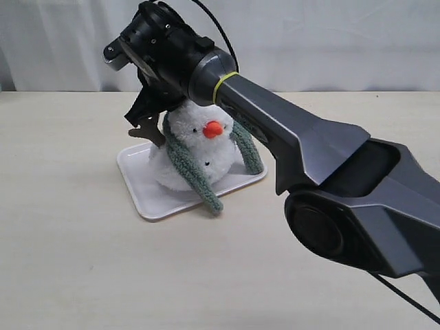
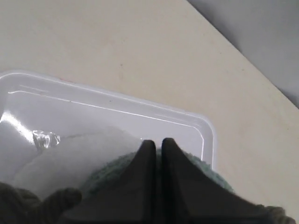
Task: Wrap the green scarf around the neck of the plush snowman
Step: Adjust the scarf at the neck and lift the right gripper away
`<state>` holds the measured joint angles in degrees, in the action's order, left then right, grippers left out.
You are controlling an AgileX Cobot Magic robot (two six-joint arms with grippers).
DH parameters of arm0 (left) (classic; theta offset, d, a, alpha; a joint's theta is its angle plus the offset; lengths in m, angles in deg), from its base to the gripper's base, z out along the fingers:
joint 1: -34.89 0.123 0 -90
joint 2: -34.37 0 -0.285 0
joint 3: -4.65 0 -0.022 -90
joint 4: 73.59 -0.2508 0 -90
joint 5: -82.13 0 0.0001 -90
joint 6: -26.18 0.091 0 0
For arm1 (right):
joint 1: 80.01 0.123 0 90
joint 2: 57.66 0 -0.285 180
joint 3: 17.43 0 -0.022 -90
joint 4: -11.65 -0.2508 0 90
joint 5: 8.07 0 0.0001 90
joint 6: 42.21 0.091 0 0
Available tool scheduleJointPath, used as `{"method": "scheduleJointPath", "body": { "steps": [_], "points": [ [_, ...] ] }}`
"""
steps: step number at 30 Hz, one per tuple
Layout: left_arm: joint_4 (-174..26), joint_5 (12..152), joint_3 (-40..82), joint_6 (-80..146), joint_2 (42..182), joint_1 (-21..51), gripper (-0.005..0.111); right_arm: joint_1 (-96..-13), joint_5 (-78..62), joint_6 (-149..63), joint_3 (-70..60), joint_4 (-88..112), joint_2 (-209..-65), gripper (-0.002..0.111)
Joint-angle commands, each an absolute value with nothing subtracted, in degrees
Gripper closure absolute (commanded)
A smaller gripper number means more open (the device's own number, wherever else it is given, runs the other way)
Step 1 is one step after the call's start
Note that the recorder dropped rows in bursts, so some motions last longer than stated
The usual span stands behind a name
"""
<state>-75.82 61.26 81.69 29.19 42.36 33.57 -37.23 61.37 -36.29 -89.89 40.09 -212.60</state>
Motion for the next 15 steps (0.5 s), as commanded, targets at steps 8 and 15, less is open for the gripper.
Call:
{"method": "scheduleJointPath", "body": {
  "steps": [8,15],
  "points": [
    [-75.9,61.8,81.9,29.0,42.2,33.6,0.107,-37.5,61.9,-39.3,-90.1,37.8,-213.5,0.104],
    [-75.9,61.8,81.9,29.0,42.2,33.6,0.107,-37.2,61.9,-39.3,-90.1,38.0,-210.6,0.104]
  ]
}}
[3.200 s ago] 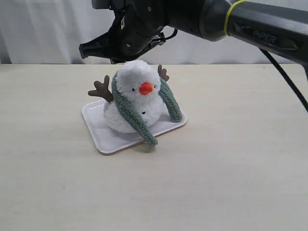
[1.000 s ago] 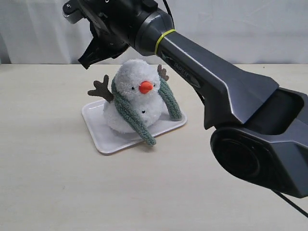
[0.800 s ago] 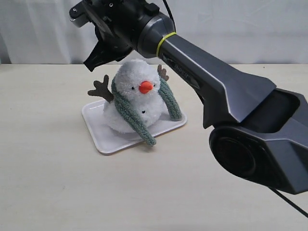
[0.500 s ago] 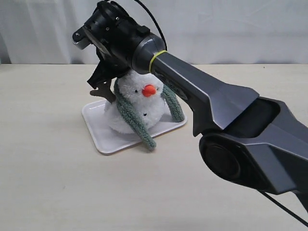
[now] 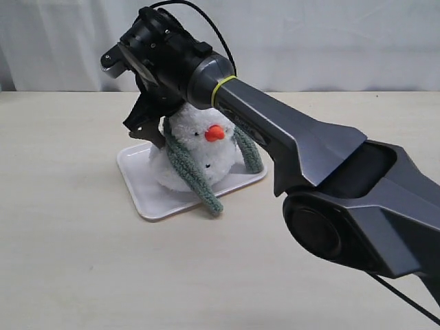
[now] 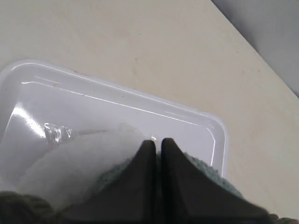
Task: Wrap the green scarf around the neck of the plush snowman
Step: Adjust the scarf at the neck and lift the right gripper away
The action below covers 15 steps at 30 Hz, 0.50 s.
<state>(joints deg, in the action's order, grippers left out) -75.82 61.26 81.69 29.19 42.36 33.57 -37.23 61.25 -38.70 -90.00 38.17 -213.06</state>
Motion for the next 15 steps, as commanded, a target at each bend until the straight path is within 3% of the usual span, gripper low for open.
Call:
{"method": "scheduleJointPath", "body": {
  "steps": [1,15],
  "points": [
    [-75.9,61.8,81.9,29.0,42.2,33.6,0.107,-37.3,61.9,-39.3,-90.1,38.0,-209.9,0.104],
    [-75.9,61.8,81.9,29.0,42.2,33.6,0.107,-37.3,61.9,-38.3,-90.1,29.4,-201.8,0.104]
  ]
}}
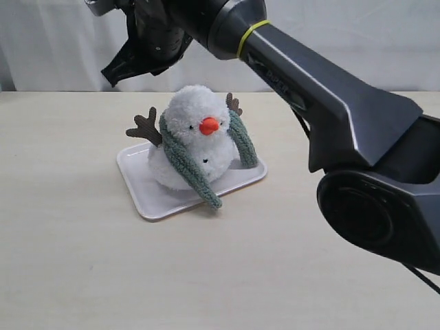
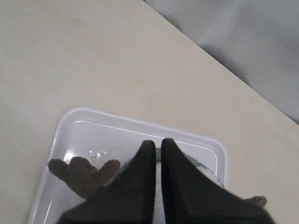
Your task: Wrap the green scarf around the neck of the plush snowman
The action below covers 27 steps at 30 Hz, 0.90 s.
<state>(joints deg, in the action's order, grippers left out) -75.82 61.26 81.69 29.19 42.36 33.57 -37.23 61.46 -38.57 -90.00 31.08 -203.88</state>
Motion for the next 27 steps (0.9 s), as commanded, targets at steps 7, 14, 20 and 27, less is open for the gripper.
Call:
{"method": "scheduleJointPath", "body": {
  "steps": [7,14,20,27],
  "points": [
    [-75.9,61.8,81.9,29.0,42.2,33.6,0.107,-37.3,61.9,-37.9,-89.6,23.9,-198.6,0.104],
    [-75.9,61.8,81.9,29.0,42.2,33.6,0.107,-37.3,61.9,-37.9,-84.7,29.2,-196.0,0.104],
    [-75.9,61.8,81.9,29.0,42.2,33.6,0.107,-36.8,52.5,-35.8,-80.1,26.2,-193.5,0.104],
    [-75.9,61.8,81.9,29.0,42.2,33.6,0.107,-31.6,34.9,-27.0,-73.8,42.3,-192.1,0.104]
  ]
}}
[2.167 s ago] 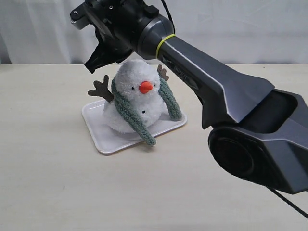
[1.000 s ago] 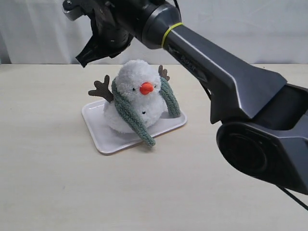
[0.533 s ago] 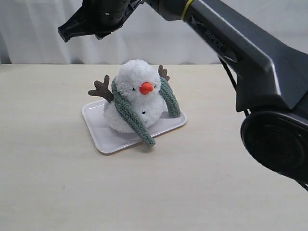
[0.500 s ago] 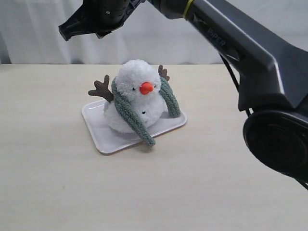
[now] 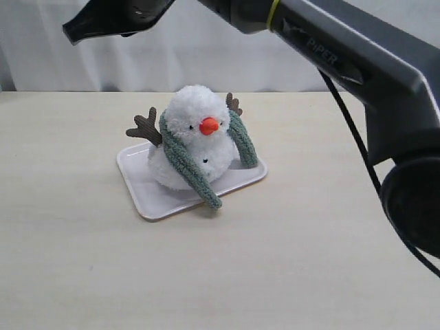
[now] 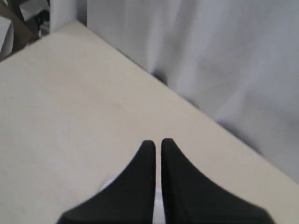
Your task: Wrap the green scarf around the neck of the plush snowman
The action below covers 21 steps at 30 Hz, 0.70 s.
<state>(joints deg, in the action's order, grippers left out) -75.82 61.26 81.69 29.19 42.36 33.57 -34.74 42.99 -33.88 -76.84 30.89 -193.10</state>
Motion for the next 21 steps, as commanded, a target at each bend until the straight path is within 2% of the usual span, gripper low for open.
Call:
{"method": "scheduleJointPath", "body": {
  "steps": [1,9,21],
  "points": [
    [-75.9,61.8,81.9,29.0,42.2,33.6,0.107,-30.7,32.4,-22.7,-72.5,46.3,-191.7,0.104],
    [-75.9,61.8,81.9,29.0,42.2,33.6,0.107,-32.4,24.2,-19.7,-60.5,48.4,-184.4,0.104],
    [-75.9,61.8,81.9,29.0,42.2,33.6,0.107,-38.5,8.6,-15.1,-28.1,48.5,-159.6,0.104]
  ]
}}
